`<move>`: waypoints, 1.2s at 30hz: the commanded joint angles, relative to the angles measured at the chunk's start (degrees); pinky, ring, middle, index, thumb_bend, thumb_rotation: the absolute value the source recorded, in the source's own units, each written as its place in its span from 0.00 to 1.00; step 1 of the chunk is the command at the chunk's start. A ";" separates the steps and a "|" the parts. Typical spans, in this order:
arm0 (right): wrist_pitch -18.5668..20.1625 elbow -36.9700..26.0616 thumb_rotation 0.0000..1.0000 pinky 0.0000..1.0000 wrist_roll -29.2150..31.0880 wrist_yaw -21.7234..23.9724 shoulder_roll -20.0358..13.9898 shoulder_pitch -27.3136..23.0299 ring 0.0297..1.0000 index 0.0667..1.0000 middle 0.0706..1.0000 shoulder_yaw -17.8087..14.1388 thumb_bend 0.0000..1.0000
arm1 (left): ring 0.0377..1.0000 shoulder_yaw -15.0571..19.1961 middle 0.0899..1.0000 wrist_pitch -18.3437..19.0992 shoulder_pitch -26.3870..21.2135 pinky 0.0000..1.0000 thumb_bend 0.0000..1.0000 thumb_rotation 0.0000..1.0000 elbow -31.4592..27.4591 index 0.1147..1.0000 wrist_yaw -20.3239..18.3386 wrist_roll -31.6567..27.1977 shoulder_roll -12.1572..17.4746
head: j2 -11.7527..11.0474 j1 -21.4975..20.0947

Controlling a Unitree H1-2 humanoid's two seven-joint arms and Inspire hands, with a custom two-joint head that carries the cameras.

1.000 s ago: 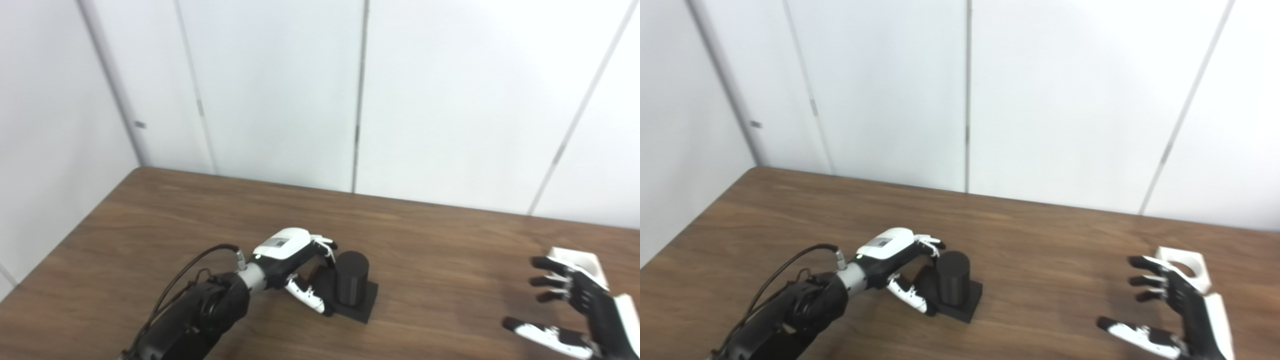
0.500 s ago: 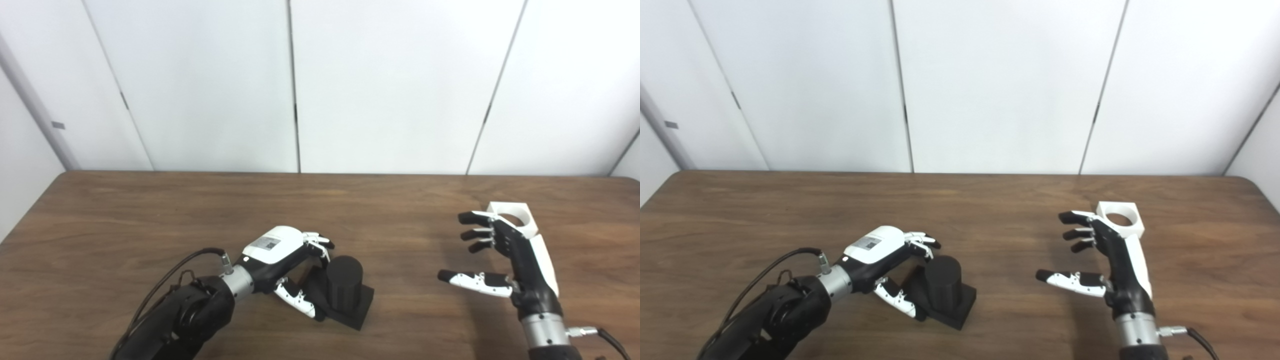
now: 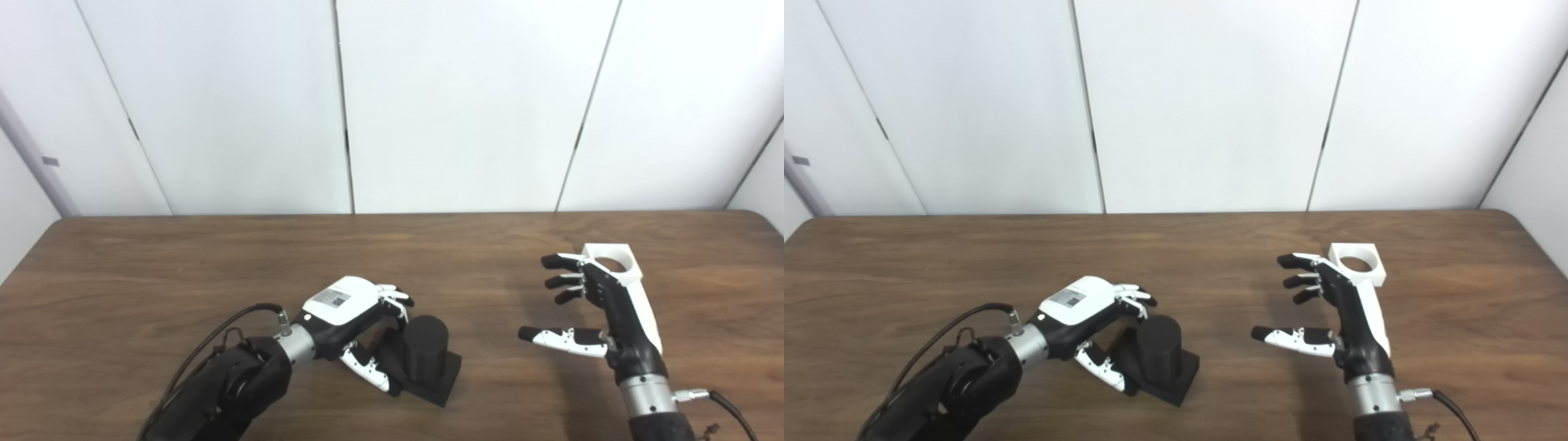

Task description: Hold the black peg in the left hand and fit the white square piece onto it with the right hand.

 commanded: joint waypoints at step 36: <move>19.72 16.28 0.17 0.89 -40.62 24.85 -28.32 -31.41 0.98 0.87 1.00 14.25 0.91 | 0.85 0.61 0.83 -2.69 4.37 0.81 0.52 0.06 -1.14 0.42 -2.42 2.49 4.23 | -8.20 -14.83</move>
